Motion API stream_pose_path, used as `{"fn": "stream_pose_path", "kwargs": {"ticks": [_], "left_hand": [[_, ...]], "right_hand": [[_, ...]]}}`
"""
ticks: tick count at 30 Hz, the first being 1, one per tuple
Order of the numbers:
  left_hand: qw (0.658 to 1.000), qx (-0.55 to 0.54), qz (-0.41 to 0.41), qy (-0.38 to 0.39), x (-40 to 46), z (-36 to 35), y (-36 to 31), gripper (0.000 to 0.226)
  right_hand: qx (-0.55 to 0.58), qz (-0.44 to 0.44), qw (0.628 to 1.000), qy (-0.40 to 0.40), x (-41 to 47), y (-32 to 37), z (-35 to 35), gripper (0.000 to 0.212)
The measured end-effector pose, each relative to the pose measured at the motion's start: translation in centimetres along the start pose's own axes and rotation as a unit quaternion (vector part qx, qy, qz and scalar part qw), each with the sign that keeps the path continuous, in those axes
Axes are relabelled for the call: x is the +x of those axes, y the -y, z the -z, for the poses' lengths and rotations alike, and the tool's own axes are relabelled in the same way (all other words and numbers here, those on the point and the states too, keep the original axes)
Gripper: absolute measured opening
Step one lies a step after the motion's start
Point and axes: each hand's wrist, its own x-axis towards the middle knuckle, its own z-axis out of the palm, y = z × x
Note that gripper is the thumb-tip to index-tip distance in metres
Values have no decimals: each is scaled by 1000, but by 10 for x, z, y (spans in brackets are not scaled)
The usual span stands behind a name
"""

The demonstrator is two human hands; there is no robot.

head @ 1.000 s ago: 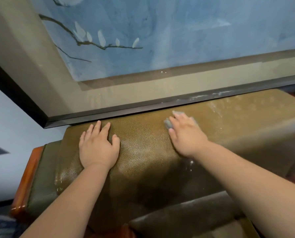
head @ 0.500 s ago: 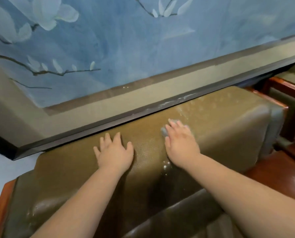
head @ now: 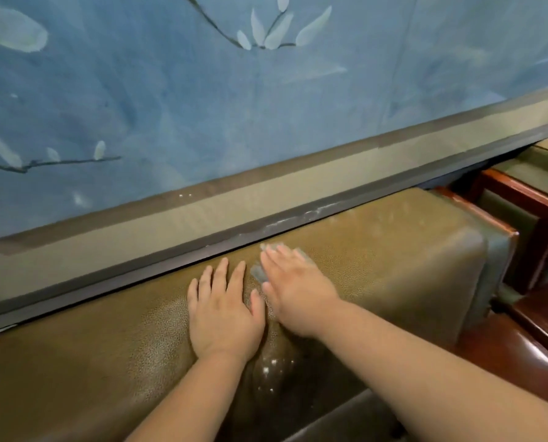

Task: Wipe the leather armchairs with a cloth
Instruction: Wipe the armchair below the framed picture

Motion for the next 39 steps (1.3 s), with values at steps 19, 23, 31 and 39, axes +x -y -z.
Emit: {"fn": "stream_pose_path", "kwargs": {"ticks": [19,23,31,39], "left_hand": [[1000,12,0,-24,4,-10,3,67],[999,6,-2,-33,5,-13,3,67],[998,45,-5,46,4,15,-7,76],[989,-26,-97,108,40,-3,-131,75]], "right_hand": [[82,-26,996,31,13,-78,30,49],[52,-176,983,-21,10,-139,46,46],[86,41,995,19,-37,-67,31,54],[36,-215,975,-49,-36,-187,54,55]]}}
